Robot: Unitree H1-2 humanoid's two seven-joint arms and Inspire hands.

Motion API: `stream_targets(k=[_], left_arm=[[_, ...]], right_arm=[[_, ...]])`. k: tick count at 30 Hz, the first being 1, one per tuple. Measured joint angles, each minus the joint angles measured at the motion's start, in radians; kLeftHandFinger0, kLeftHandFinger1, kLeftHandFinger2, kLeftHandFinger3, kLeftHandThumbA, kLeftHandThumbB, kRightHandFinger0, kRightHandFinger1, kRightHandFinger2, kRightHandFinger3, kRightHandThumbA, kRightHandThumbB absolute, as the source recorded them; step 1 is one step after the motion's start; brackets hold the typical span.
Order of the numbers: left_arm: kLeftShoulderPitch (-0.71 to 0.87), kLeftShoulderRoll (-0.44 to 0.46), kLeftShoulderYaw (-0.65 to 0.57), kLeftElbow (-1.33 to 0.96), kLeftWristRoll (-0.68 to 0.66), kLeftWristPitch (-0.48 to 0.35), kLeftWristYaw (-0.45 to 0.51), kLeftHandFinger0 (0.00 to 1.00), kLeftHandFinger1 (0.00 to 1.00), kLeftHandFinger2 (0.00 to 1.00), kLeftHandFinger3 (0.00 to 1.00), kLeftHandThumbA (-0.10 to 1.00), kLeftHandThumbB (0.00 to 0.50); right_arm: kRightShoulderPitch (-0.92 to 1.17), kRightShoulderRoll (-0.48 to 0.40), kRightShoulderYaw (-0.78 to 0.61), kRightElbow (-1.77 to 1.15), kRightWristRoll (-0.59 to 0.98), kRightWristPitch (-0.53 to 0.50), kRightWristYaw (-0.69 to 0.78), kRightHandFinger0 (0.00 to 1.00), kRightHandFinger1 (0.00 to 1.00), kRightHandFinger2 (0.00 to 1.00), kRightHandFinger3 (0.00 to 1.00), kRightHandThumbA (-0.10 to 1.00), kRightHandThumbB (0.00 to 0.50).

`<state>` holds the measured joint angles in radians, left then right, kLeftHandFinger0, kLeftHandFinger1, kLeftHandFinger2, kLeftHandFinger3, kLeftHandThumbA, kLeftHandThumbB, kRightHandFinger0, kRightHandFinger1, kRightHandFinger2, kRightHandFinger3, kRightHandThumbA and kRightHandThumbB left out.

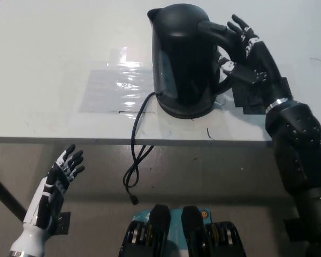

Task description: A kettle and its base are kept separately on the desk infront of the robot and the robot uses its right hand to lift the kettle by its handle and places it on its base to align it correctly.

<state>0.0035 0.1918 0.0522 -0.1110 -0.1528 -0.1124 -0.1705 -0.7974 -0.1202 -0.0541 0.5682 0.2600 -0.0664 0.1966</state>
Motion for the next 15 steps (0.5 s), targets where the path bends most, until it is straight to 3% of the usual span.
stream_targets(k=[7, 15], left_arm=[[-0.002, 0.0, 0.003, 0.0, -0.002, -0.001, 0.0, 1.0, 1.0, 1.0, 1.0, 1.0, 0.087], [-0.003, 0.0, 0.004, 0.0, -0.002, -0.001, 0.0, 1.0, 1.0, 1.0, 1.0, 1.0, 0.098]], right_arm=[[0.0, -0.024, -0.062, -0.074, 0.131, 0.093, 0.115, 1.0, 1.0, 1.0, 1.0, 0.57, 0.5], [0.001, -0.059, -0.084, -0.079, 0.187, 0.125, 0.19, 1.0, 1.0, 1.0, 1.0, 0.57, 0.5]])
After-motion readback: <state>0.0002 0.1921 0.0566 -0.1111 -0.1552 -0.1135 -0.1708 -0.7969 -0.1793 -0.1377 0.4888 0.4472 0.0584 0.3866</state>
